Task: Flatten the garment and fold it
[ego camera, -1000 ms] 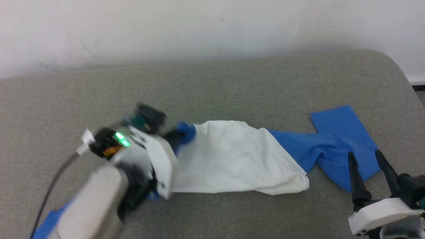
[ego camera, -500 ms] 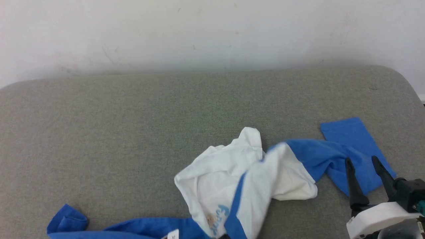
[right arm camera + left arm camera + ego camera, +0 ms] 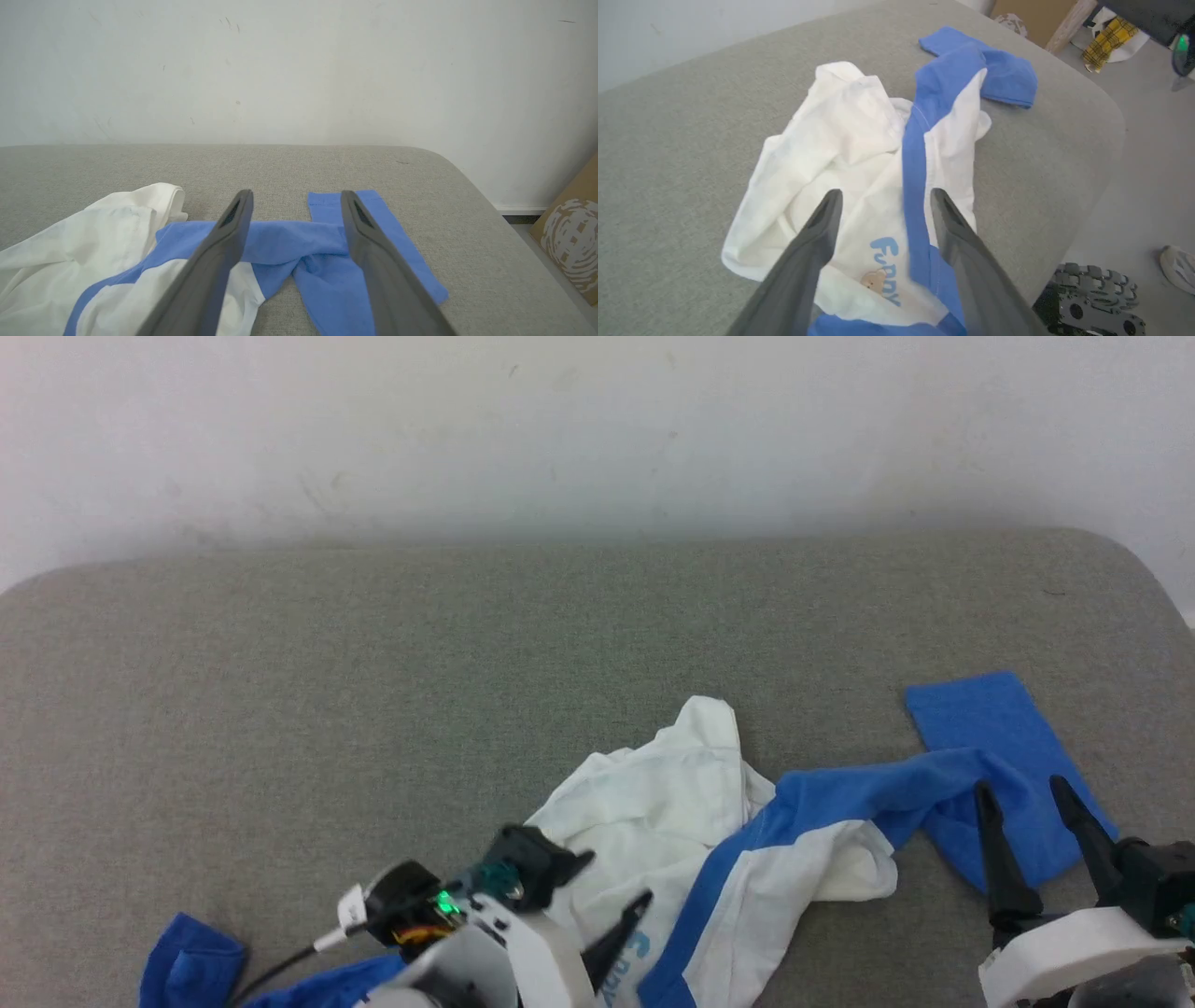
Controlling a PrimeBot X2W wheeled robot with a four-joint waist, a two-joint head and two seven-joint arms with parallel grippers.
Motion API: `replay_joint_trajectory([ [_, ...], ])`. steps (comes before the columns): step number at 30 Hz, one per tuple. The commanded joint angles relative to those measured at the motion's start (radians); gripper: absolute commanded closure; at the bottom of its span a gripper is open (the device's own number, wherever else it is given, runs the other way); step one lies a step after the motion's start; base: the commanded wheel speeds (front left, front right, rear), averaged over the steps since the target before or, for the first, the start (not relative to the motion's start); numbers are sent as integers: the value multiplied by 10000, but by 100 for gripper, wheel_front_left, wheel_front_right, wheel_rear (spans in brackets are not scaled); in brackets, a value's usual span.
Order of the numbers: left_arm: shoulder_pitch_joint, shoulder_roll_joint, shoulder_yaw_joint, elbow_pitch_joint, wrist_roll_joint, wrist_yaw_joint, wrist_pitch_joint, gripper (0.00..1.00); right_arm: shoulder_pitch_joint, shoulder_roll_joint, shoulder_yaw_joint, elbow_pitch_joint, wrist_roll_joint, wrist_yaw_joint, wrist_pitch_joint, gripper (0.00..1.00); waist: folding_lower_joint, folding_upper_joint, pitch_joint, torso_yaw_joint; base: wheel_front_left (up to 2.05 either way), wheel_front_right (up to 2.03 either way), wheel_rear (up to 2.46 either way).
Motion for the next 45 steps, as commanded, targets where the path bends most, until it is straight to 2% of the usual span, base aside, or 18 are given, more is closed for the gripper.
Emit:
replay_joint_trajectory([
  [1, -285, -16, 244, 147, 95, 191, -149, 0, 44, 20, 33, -89, -71, -7, -9, 0, 1, 0, 90, -32, 0, 0, 0],
  [3, -665, -54, 520, 568, 175, 343, -244, 0, -8, 20, 62, -163, -103, -7, -9, 0, 1, 0, 212, -71, 0, 0, 0],
  [6, -1285, -240, 731, 1557, 24, 253, -188, 0, -110, 20, 122, -225, -142, -7, 8, 0, 1, 0, 402, -160, 0, 0, 0],
  [17, -3460, -1027, 162, 6641, -228, -1072, 771, 0, -458, 20, 308, -33, -115, -7, -41, 0, 1, 0, 953, -797, 0, 0, 0],
  [18, -3564, -1086, 70, 6945, -260, -1173, 880, 8, -471, 20, 322, -2, -99, -7, -55, 0, 1, 0, 981, -856, 0, 0, 0],
  [19, -3650, -1127, -43, 7224, -304, -1269, 1062, 84, -489, 20, 337, 27, -91, -7, -68, 0, 1, 0, 1007, -914, 0, 0, 0],
  [20, -3743, -1168, -136, 7453, -351, -1345, 1209, 100, -500, 20, 329, 55, -76, -7, -85, 0, 1, 0, 1017, -945, 0, 0, 0],
  [24, -4132, -1195, -379, 8126, -433, -1509, 1446, 100, -538, 20, 304, 119, -57, -7, -139, 0, 1, 0, 1069, -1037, 0, 0, 0],
  [27, -4565, -1154, -290, 8375, -385, -1533, 975, 100, -573, 20, 315, 150, -38, -7, -170, 0, 1, 0, 1112, -1102, 0, 0, 0],
  [33, -5741, -1089, 558, 8643, -383, -944, -456, 100, -665, 20, 340, 180, 0, -7, -256, 0, 1, 0, 1314, -1228, 0, 0, 0],
  [38, -7041, -936, 1370, 9121, -408, -412, -1713, 100, -962, 20, 526, 303, 144, -7, -435, 0, 1, 0, 1789, -1592, 0, 0, 0],
  [41, -7814, -748, 1675, 9593, -349, -263, -2291, 100, -1156, 20, 696, 436, 207, -7, -556, 0, 1, 0, 2109, -1882, 0, 0, 0],
  [45, -8509, -529, 1934, 10439, -359, -305, -2919, 100, -1467, 20, 971, 650, 283, -7, -763, 0, 1, 0, 2496, -2278, 0, 0, 0],
])
